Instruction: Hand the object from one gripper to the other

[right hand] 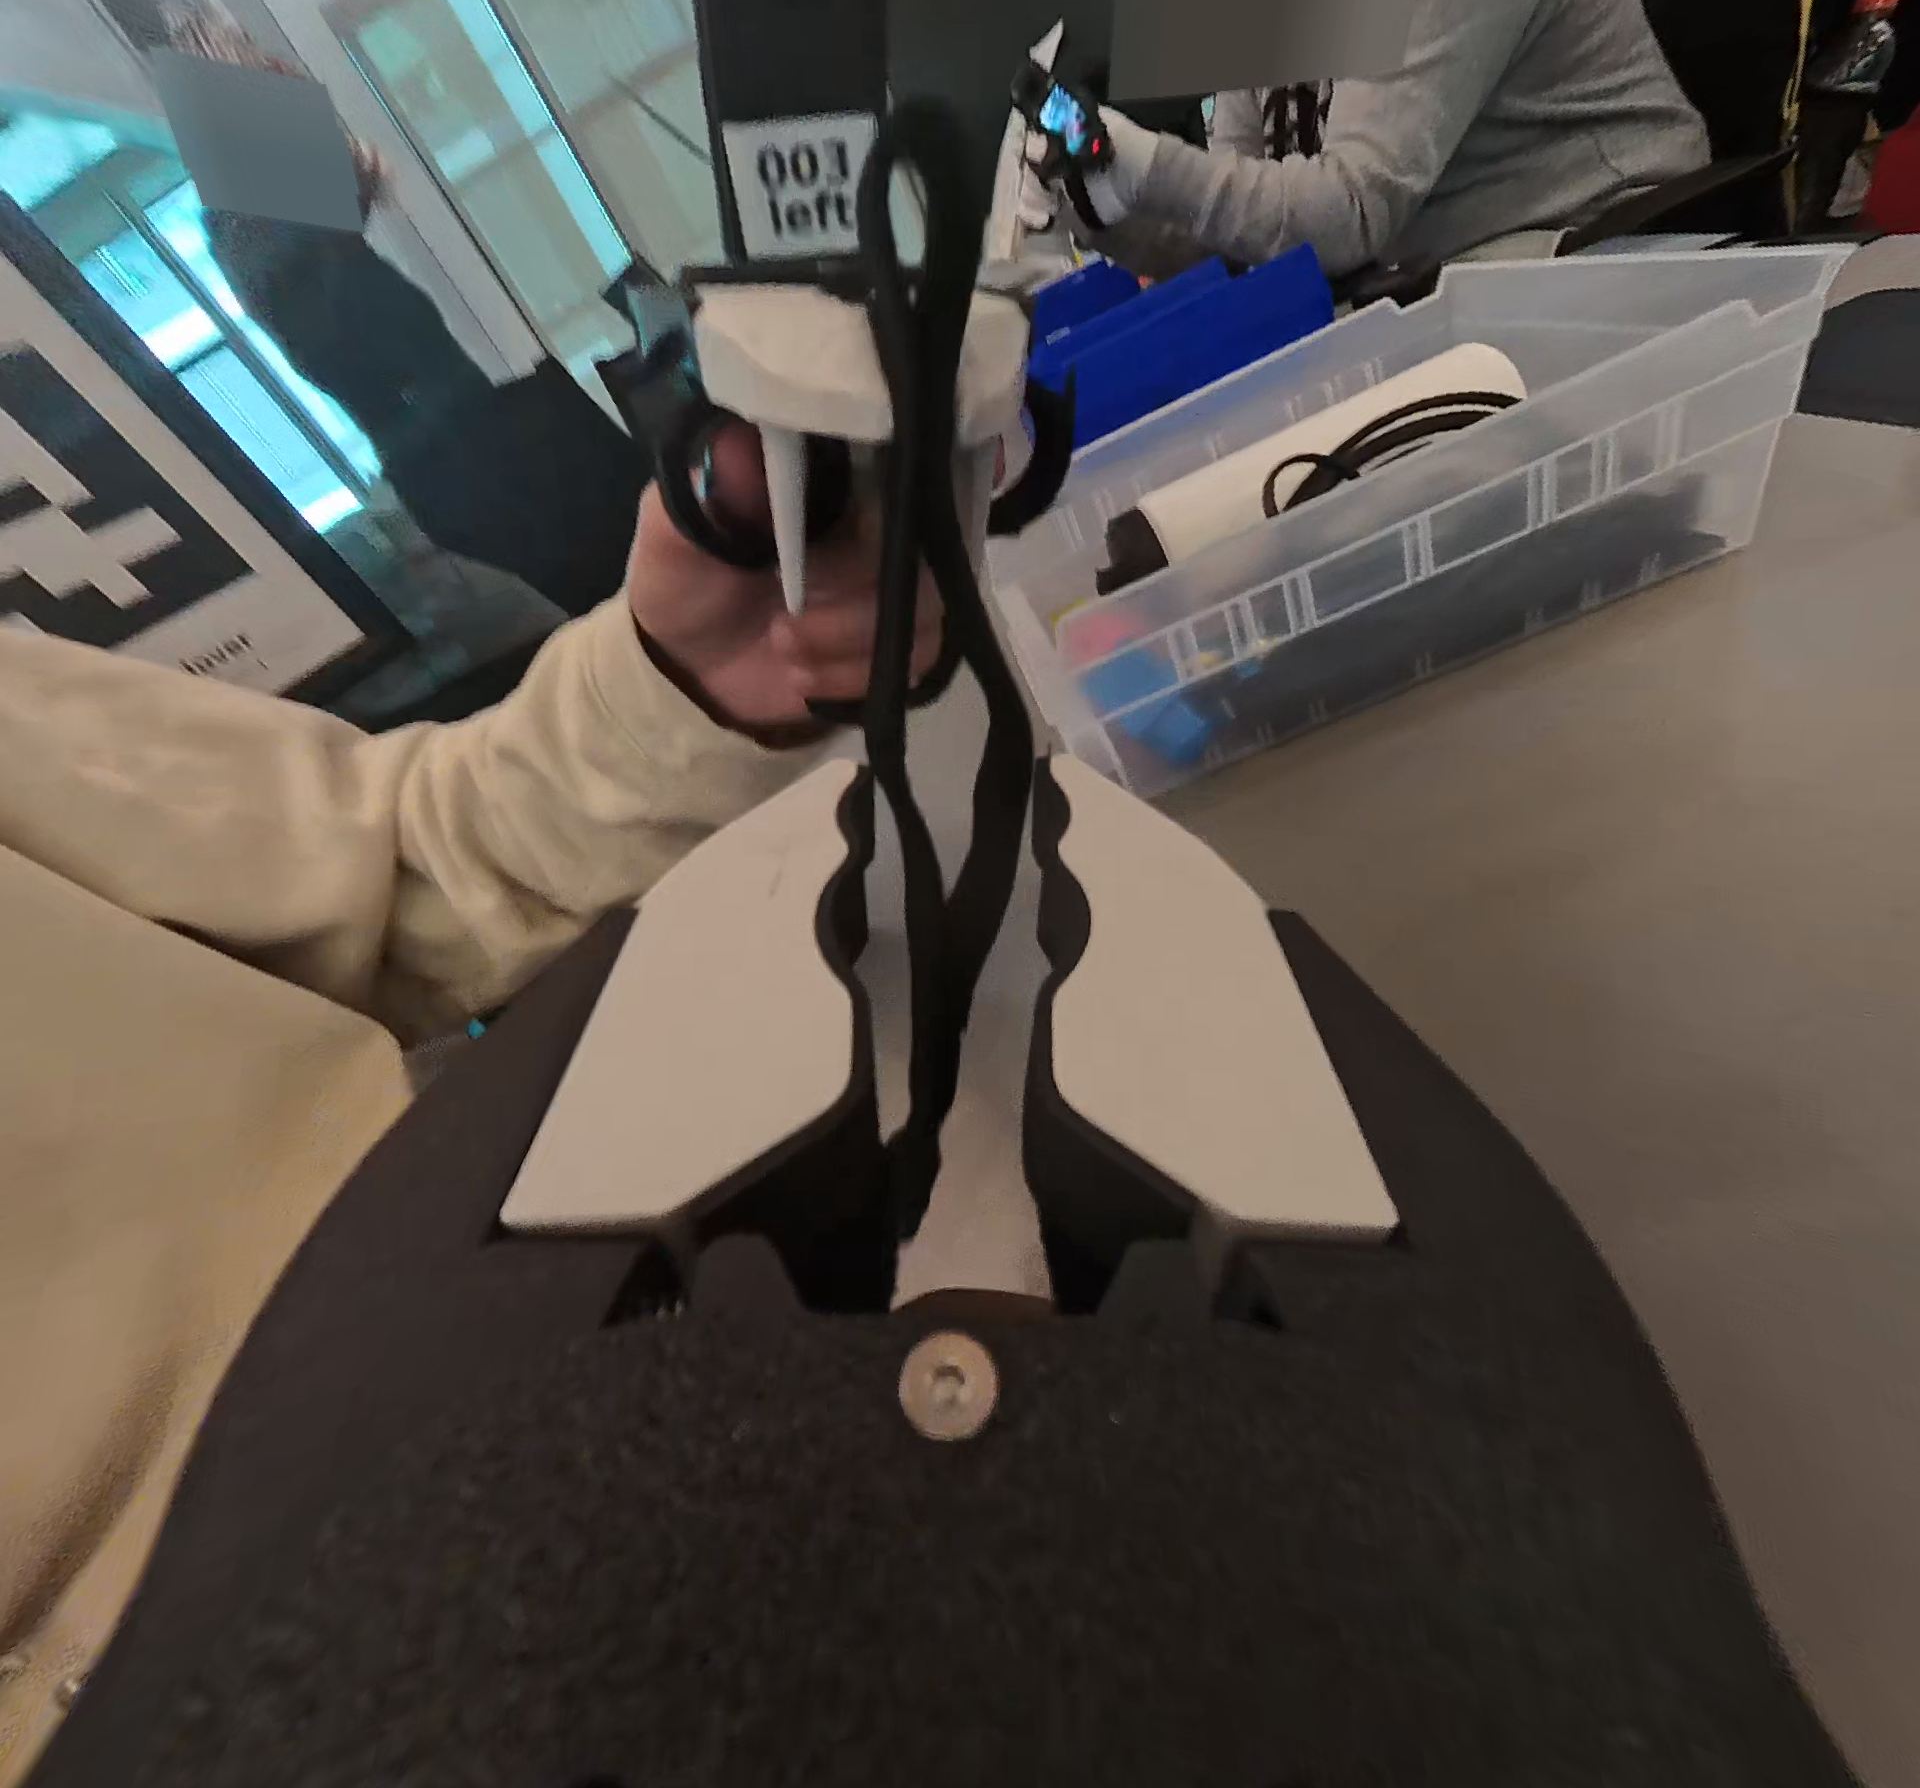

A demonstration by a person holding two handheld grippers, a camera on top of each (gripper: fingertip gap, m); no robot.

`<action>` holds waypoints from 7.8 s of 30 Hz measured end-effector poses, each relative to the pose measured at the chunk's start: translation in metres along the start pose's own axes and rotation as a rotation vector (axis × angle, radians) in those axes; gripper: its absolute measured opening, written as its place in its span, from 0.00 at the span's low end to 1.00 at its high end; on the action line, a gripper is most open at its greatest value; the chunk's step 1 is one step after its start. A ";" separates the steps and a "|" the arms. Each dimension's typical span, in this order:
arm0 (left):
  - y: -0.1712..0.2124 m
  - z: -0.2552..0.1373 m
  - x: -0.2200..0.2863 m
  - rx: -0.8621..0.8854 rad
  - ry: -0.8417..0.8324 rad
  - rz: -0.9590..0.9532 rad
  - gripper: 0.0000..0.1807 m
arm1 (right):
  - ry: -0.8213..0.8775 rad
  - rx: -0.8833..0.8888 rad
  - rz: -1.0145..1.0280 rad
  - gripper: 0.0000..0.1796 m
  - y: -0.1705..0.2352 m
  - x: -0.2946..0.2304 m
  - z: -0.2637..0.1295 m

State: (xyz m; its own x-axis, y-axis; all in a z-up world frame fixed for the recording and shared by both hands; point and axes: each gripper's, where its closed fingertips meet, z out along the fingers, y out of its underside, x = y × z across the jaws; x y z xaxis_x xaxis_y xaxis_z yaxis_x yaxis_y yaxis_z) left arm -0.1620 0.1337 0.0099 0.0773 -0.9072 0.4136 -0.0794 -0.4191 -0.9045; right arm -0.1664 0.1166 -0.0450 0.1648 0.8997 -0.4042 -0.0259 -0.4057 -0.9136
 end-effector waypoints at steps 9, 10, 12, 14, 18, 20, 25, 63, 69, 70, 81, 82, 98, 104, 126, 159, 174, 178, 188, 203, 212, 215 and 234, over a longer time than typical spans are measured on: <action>-0.020 -0.018 0.002 0.058 -0.009 0.011 0.02 | -0.026 -0.198 -0.074 0.20 0.052 -0.006 0.025; -0.021 -0.020 0.003 0.061 -0.008 0.015 0.02 | -0.031 -0.212 -0.064 0.20 0.057 -0.006 0.028; -0.025 -0.024 0.004 0.066 -0.017 0.028 0.03 | -0.035 -0.238 -0.049 0.19 0.065 -0.006 0.031; -0.029 -0.029 0.005 0.066 -0.025 0.044 0.03 | -0.049 -0.255 -0.030 0.18 0.070 -0.006 0.032; -0.029 -0.032 0.005 0.045 -0.038 0.059 0.03 | -0.075 -0.229 -0.026 0.03 0.067 -0.009 0.032; -0.029 -0.033 0.003 0.046 -0.042 0.048 0.02 | -0.064 -0.237 -0.039 0.02 0.068 -0.008 0.032; -0.031 -0.037 -0.005 0.074 -0.054 0.016 0.11 | -0.075 -0.232 -0.046 0.02 0.064 -0.010 0.029; 0.177 -0.016 0.108 -0.996 0.677 0.019 0.03 | -0.306 -1.218 -0.200 0.02 0.133 -0.107 -0.061; 0.173 -0.005 0.081 -0.950 0.540 0.050 0.02 | -0.168 -1.190 -0.224 0.04 0.122 -0.081 -0.066; 0.168 -0.004 0.075 -0.915 0.517 0.052 0.02 | -0.119 -1.162 -0.218 0.06 0.114 -0.073 -0.067; 0.023 0.004 -0.005 -0.050 0.145 -0.024 0.02 | 0.412 -0.154 -0.215 0.25 -0.059 0.021 -0.077; 0.013 0.000 -0.009 0.032 0.128 -0.042 0.02 | 0.383 -0.092 -0.170 0.27 -0.060 0.021 -0.070; -0.007 0.005 -0.003 0.307 0.123 -0.119 0.02 | 0.088 0.058 0.010 0.05 0.001 0.006 0.018; -0.002 0.004 -0.007 0.269 0.146 -0.126 0.03 | 0.058 -0.003 -0.009 0.03 0.007 0.001 0.015; -0.012 -0.041 -0.040 0.168 0.092 -0.191 0.03 | -0.042 -0.312 -0.154 0.03 0.067 -0.019 0.033; 0.029 -0.008 0.000 0.061 -0.162 0.082 0.30 | 0.145 0.071 -0.145 0.02 -0.028 -0.002 -0.015; 0.089 -0.054 -0.002 0.135 -0.315 -0.056 0.31 | 0.834 0.006 -0.506 0.02 -0.111 0.037 -0.114; 0.094 -0.054 0.003 0.127 -0.303 -0.074 0.31 | 1.088 0.210 -0.555 0.02 -0.196 -0.006 -0.218; 0.104 -0.055 0.007 0.081 -0.328 -0.076 0.30 | 1.352 -0.384 -0.031 0.02 -0.056 0.151 -0.318; 0.119 -0.066 0.009 0.007 -0.417 -0.011 0.30 | 1.360 -0.685 0.205 0.08 0.055 0.230 -0.286; 0.119 -0.066 0.000 -0.010 -0.482 0.021 0.30 | 1.310 -0.326 -0.109 0.17 -0.078 0.155 -0.267; 0.117 -0.072 -0.008 -0.008 -0.563 0.059 0.30 | 1.157 -0.118 -0.373 0.16 -0.137 0.094 -0.220; 0.061 -0.229 -0.172 -0.220 -1.240 -0.278 0.32 | 0.380 -0.097 -0.159 0.17 0.065 0.010 -0.005</action>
State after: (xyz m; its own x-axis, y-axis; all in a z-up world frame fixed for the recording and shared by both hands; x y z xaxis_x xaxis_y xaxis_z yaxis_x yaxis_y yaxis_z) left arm -0.4079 0.2559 -0.0928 0.9745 -0.1984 0.1048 -0.0636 -0.6923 -0.7188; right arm -0.1614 0.0980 -0.1084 0.5116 0.8363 -0.1972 0.1187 -0.2961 -0.9478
